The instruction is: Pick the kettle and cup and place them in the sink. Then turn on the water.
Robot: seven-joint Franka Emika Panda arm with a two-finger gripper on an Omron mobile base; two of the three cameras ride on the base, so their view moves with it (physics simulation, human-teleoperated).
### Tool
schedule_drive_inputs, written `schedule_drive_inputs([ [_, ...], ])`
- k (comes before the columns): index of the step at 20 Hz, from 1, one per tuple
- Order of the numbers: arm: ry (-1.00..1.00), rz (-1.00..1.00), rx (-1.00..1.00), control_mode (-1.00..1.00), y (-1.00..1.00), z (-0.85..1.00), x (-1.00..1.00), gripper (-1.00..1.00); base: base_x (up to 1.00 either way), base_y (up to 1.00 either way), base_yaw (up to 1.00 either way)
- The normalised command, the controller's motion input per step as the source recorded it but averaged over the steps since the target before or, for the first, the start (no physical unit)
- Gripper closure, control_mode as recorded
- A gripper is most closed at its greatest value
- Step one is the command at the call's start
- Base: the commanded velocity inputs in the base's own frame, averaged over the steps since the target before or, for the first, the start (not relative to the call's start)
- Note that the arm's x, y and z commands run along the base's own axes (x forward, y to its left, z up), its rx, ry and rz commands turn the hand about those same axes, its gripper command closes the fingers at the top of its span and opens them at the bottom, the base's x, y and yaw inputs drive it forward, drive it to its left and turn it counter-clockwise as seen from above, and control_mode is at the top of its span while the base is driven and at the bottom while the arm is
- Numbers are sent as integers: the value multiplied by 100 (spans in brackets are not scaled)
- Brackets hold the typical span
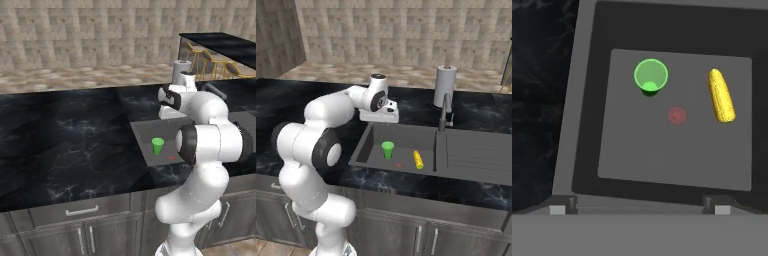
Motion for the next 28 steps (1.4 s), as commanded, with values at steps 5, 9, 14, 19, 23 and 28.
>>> schedule_drive_inputs([
  [5,0,0,0,-100,0,63,-81,-100,0,0,0],
  [9,0,0,0,-100,2,55,-85,-100,0,0,0],
  [14,0,0,-1,-100,10,43,-76,-100,0,0,0],
  [19,0,0,-1,-100,10,32,-64,-100,0,0,0],
  [23,0,0,-3,-100,6,3,-84,-100,0,0,0],
  [28,-1,0,-1,-100,0,13,-55,-100,0,0,0],
])
